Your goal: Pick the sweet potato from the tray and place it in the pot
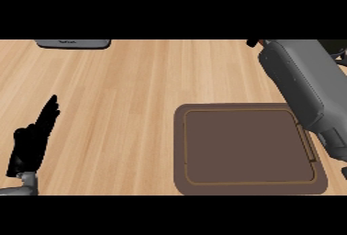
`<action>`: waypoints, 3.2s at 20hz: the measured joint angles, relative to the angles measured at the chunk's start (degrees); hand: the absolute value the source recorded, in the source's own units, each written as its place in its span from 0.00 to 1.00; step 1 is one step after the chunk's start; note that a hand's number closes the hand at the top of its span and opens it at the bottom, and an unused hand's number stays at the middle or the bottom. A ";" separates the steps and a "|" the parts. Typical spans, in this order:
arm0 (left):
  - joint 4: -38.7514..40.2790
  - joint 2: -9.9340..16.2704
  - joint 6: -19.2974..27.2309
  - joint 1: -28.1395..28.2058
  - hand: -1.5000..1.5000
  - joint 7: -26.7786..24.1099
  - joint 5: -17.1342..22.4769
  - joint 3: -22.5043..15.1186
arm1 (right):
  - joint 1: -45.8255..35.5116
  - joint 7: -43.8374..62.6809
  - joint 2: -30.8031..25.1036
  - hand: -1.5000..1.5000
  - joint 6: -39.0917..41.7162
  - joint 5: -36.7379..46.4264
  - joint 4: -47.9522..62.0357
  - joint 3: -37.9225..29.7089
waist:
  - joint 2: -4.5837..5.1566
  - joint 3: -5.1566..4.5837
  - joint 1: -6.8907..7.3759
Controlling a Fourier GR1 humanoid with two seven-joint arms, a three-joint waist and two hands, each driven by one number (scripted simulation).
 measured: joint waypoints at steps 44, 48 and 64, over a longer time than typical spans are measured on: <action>-0.12 -1.12 -3.13 -3.35 0.50 0.20 -0.40 0.38 | 2.37 -45.35 -21.01 0.00 -19.06 -13.84 32.43 -30.55 | 2.39 0.46 4.00; 0.05 -1.34 -2.59 -3.87 0.50 0.42 -0.89 0.35 | 3.02 -49.84 -20.76 0.00 -21.29 -16.49 31.10 -33.31 | 2.39 0.51 3.83; 0.41 -1.11 -2.95 -0.49 0.50 -1.02 -0.62 1.88 | 5.62 -70.92 -20.58 0.00 -19.96 -35.49 25.55 -50.93 | 0.86 0.24 1.24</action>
